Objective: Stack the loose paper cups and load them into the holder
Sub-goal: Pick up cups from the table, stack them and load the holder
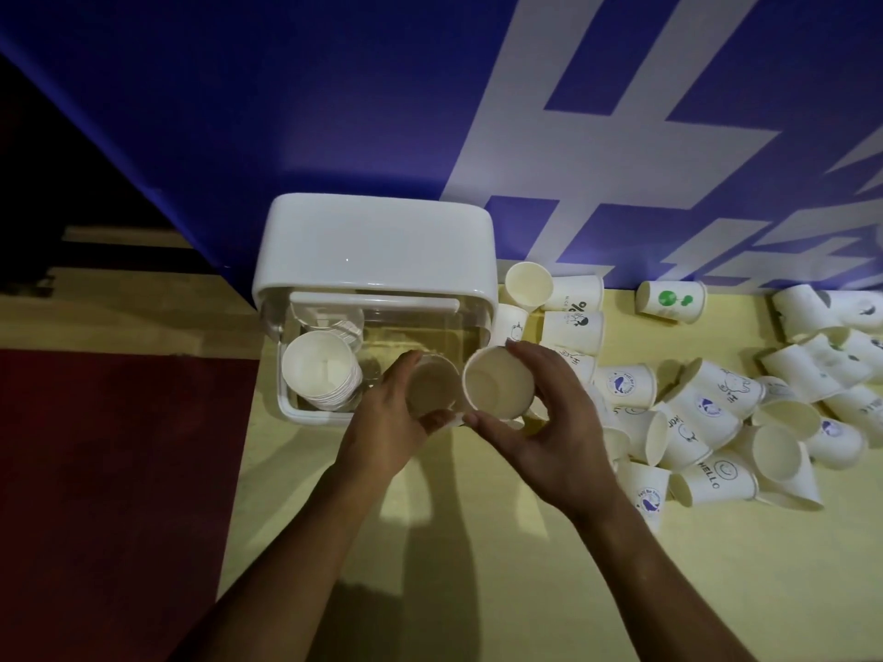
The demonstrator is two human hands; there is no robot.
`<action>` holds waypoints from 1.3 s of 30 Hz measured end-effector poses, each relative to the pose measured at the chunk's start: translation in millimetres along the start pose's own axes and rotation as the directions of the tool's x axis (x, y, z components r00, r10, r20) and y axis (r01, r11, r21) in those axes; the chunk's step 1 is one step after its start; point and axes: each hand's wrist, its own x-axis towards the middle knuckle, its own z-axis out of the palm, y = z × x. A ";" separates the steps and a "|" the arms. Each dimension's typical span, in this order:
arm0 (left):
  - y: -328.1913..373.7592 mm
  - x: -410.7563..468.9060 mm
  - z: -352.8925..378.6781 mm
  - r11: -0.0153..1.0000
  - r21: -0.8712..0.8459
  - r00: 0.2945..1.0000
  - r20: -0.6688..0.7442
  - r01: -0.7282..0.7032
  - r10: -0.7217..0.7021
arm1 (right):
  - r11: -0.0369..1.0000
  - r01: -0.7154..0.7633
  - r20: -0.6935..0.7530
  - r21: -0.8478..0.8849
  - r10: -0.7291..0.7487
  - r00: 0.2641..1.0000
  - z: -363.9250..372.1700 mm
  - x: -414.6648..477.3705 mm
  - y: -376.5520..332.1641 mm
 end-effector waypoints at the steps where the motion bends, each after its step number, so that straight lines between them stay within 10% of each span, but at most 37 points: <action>1: 1.3 -2.2 -2.3 1.000 -0.016 1.000 0.021 -0.013 0.014 | 1.000 0.008 0.014 0.014 -0.008 1.000 7.0 2.3 -3.6; 15: -1.5 -13.7 -18.3 0.947 -0.292 0.990 -0.018 0.131 -0.142 | 0.996 -0.028 0.207 -0.088 0.045 0.977 76.5 13.0 23.4; 25: -7.2 -1.7 -13.1 0.998 -0.060 1.000 0.000 0.006 -0.006 | 0.980 -0.043 0.241 -0.194 0.090 0.966 84.2 11.0 36.6; 39: 111.9 -54.1 -10.2 0.951 -0.122 0.958 -0.007 -0.285 0.286 | 0.946 -0.224 -0.055 -0.233 0.217 0.975 -64.2 -27.1 15.8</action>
